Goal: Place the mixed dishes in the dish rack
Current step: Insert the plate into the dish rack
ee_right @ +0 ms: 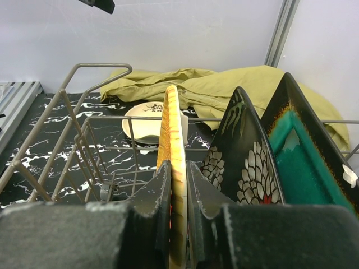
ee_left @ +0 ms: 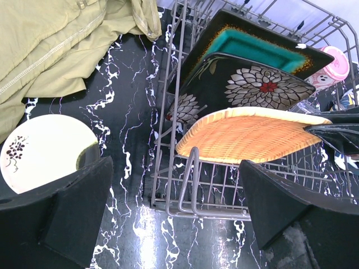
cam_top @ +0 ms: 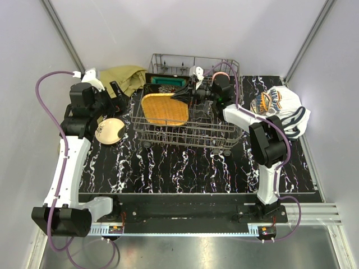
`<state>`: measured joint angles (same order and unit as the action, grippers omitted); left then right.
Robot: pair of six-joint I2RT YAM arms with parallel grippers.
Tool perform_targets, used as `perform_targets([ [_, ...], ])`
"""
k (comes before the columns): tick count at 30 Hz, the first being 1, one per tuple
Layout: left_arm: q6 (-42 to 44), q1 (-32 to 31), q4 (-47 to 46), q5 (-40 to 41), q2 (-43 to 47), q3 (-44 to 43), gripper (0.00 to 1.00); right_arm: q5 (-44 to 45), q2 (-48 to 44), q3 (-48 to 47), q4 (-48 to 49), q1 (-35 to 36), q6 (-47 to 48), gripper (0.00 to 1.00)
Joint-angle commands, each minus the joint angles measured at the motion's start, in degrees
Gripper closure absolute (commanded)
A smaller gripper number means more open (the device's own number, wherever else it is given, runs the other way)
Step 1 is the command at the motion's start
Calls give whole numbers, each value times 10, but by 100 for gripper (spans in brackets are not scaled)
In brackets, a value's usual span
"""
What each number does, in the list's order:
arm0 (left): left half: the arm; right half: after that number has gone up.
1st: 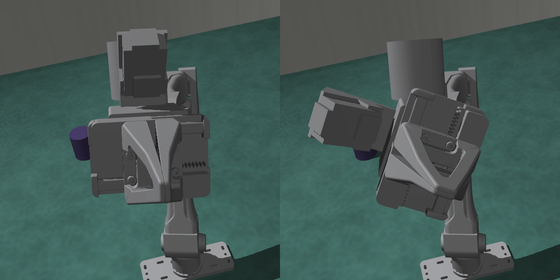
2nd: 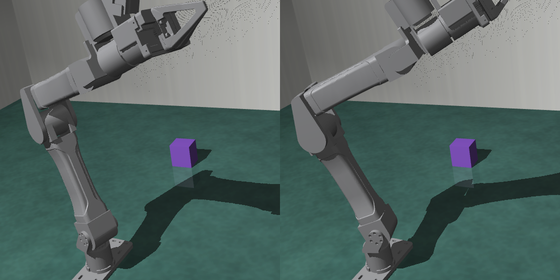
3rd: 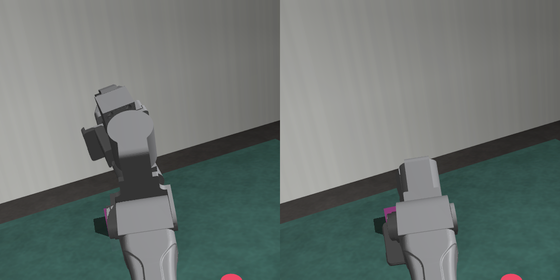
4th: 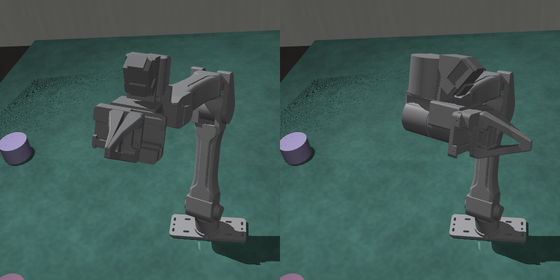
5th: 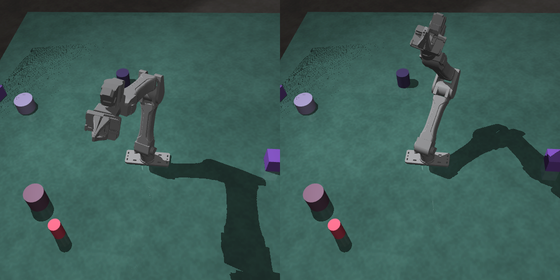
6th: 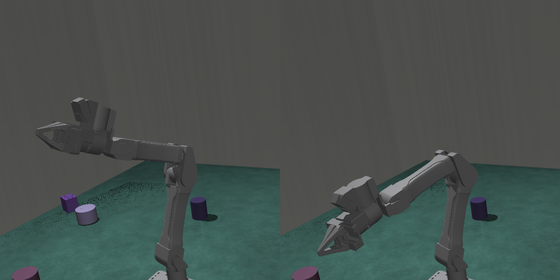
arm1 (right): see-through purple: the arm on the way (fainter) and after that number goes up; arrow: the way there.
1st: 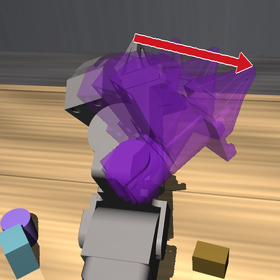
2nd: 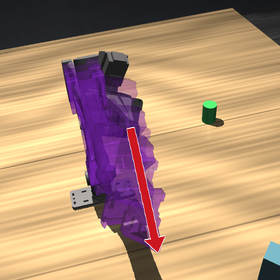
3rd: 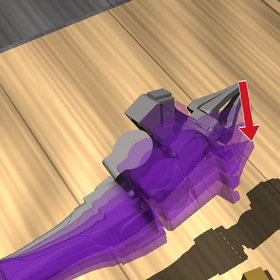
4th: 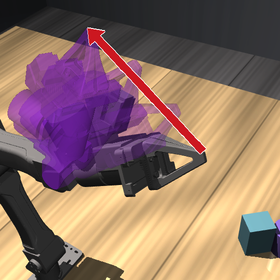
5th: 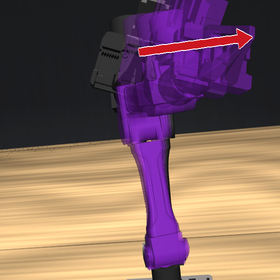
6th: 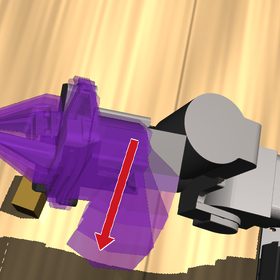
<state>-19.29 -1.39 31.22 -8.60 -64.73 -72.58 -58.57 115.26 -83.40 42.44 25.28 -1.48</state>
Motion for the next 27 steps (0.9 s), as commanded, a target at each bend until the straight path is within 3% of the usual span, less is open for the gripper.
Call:
perform_targets([
  [1,3,4,-34,-6,4,2,1,-3,-15,24,42,6,-18,98],
  [23,0,4,-33,-15,16,4,1,57,-57,145,145,18,-89,97],
  [24,0,4,-34,-16,16,5,1,60,-61,147,145,18,-89,86],
  [27,0,4,-33,-16,17,7,1,62,-68,152,140,19,-85,69],
])
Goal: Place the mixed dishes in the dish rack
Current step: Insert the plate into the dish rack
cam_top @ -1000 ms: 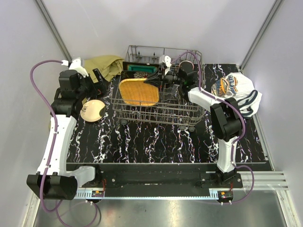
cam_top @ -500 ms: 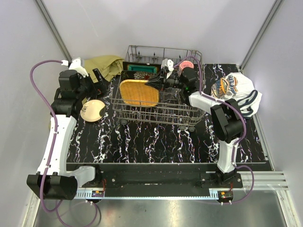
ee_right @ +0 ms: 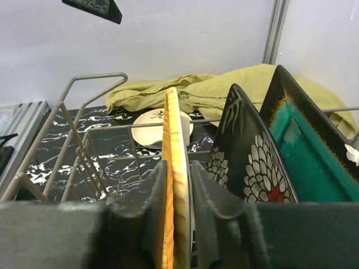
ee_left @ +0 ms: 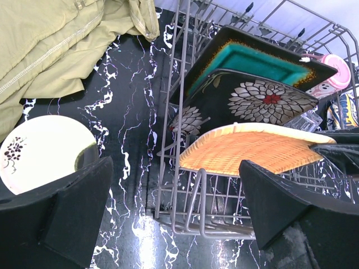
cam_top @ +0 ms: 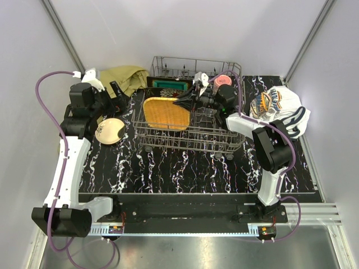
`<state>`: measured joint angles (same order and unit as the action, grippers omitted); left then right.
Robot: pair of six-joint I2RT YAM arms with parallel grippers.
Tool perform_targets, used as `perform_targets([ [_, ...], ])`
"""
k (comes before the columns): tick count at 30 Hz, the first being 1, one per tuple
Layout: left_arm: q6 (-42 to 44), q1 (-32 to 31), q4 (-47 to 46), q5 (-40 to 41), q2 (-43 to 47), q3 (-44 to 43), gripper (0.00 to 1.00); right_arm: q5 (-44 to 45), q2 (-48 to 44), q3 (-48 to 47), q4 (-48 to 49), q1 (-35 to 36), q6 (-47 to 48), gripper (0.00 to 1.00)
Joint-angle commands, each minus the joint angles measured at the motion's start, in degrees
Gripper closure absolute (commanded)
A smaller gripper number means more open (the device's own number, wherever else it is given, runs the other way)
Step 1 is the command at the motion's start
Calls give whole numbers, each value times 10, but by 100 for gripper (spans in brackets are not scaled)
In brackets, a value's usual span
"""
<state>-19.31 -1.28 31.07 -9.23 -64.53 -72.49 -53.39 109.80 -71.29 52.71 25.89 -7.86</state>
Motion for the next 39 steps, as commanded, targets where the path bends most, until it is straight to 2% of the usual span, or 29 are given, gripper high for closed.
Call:
perform_targets([
  [1,-1,3,-32,-11,16,6,1,9,-15,30,35,12,-20,66],
  [2,-2,4,-32,-12,16,6,1,11,-17,30,28,13,-17,63],
  [3,-2,4,-33,-13,17,8,1,12,-20,29,27,12,-15,51],
  [4,-4,3,-33,-13,18,9,1,12,-22,29,25,13,-12,45],
  [9,-5,3,-36,-15,21,11,1,16,-30,16,14,13,-6,40],
  [10,-5,3,-35,-15,21,11,1,17,-32,13,10,12,-4,36],
  [17,-6,4,-36,-16,23,9,1,35,-57,-39,-52,11,51,32],
  [25,-10,5,-39,-20,26,11,1,38,-65,-118,-89,7,61,30],
  [29,-13,7,-40,-19,28,9,1,71,-75,-152,-114,6,54,29],
  [31,-14,8,-39,-18,30,6,1,88,-89,-182,-180,7,51,30],
  [32,-16,8,-37,-13,30,5,1,126,-96,-194,-213,7,50,31],
  [34,-19,9,-32,-6,31,0,1,158,-120,-216,-312,14,51,36],
  [37,-22,12,-17,8,29,-6,1,280,-176,-207,-421,43,71,36],
  [39,-27,12,-12,28,30,-6,1,328,-207,-188,-473,62,71,34],
])
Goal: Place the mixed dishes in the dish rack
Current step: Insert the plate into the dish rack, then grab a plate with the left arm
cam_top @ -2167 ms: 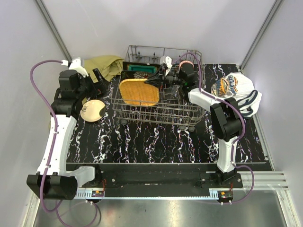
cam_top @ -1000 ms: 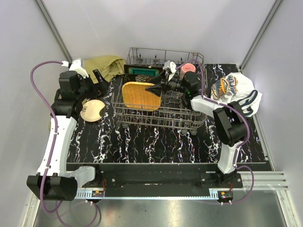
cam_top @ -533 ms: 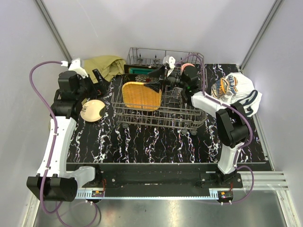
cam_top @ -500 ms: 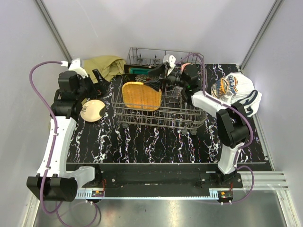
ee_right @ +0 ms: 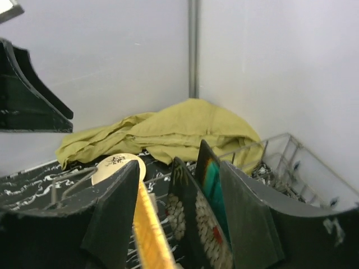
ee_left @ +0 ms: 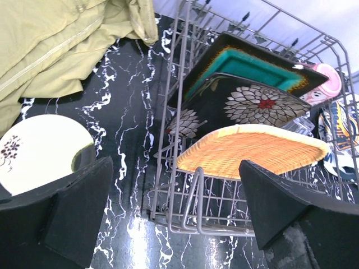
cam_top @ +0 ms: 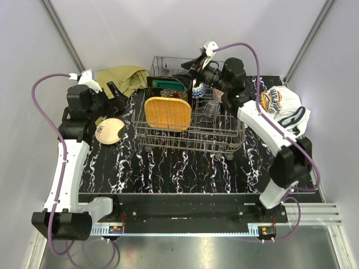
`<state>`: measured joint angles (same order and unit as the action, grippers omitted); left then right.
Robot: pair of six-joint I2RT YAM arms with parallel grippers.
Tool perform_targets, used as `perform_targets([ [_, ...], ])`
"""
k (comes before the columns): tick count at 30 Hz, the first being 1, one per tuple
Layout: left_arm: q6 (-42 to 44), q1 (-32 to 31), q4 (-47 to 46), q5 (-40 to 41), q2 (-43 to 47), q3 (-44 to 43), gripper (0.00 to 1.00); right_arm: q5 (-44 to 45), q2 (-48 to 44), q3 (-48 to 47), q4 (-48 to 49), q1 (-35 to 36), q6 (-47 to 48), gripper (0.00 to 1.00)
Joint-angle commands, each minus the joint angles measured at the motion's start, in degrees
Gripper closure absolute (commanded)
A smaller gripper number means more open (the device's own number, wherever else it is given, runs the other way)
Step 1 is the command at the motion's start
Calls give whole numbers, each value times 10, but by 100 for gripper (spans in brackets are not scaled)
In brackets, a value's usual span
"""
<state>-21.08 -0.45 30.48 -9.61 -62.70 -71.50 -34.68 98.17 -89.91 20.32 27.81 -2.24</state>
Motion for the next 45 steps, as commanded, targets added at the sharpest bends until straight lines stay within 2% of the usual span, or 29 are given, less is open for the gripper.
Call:
perform_targets([
  [1,-12,4,-2,37,11,-15,1,164,-118,3,-168,56,14,33],
  [3,-29,4,6,59,6,-15,1,184,-147,28,-199,93,8,28],
  [6,-79,4,20,90,0,0,1,218,-215,95,-201,136,-39,27],
  [8,-139,18,13,114,7,41,1,243,-266,129,-201,168,-68,26],
  [12,-233,33,-44,98,24,136,1,313,-335,195,-271,210,-84,26],
  [16,-293,47,-108,78,8,216,1,382,-389,225,-338,215,-157,20],
  [21,-333,48,-149,93,6,265,1,392,-452,278,-368,217,-202,18],
  [24,-367,55,-168,131,15,311,1,395,-486,295,-372,217,-204,18],
  [33,-446,58,-240,213,34,413,4,390,-504,279,-410,217,-179,17],
  [40,-467,58,-242,260,-2,416,7,387,-503,286,-410,217,-172,17],
  [45,-480,59,-282,255,-47,417,12,398,-506,287,-409,217,-159,16],
])
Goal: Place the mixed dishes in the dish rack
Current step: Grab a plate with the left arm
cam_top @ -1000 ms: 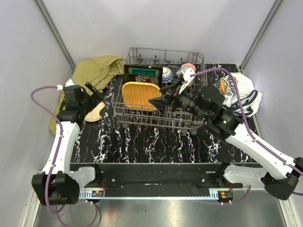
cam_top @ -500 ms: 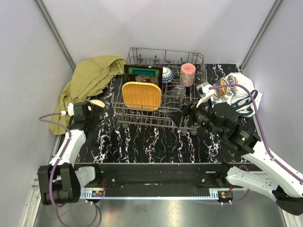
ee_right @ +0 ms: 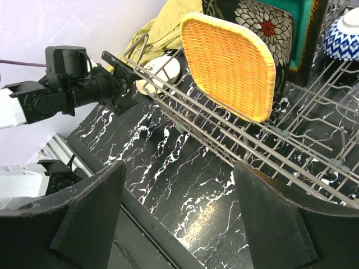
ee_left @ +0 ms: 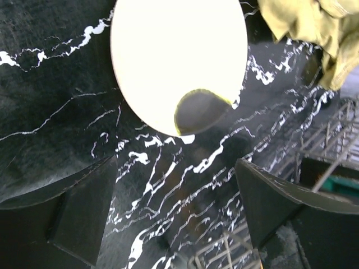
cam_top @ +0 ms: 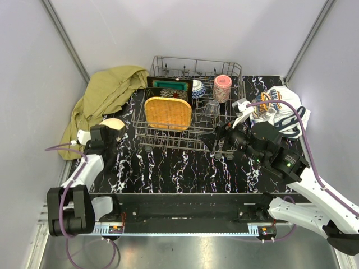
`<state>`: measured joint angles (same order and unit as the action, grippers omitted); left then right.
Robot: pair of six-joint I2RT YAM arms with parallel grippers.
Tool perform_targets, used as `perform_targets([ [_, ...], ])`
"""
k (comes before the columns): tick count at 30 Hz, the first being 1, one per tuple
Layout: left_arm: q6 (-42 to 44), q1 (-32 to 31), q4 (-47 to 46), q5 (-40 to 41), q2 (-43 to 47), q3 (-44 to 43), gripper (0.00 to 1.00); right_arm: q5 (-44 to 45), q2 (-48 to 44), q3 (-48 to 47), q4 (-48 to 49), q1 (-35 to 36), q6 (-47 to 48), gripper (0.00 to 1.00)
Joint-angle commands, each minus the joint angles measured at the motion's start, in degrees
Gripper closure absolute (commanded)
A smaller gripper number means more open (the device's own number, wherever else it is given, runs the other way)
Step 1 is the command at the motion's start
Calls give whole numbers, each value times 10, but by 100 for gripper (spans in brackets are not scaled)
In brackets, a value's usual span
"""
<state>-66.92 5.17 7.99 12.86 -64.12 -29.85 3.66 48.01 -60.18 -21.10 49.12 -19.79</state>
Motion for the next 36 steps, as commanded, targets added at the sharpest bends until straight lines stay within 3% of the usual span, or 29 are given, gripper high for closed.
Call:
perform_targets([
  [1,-26,3,-58,30,-40,0,13,16,-5,-10,4,4,18,16],
  [15,-40,3,-107,47,-104,15,27,23,4,-11,7,4,31,15],
  [33,-42,3,-133,65,-178,-18,34,23,3,-13,9,4,40,15],
  [36,-43,5,-133,62,-188,-21,43,23,4,-13,9,4,42,15],
])
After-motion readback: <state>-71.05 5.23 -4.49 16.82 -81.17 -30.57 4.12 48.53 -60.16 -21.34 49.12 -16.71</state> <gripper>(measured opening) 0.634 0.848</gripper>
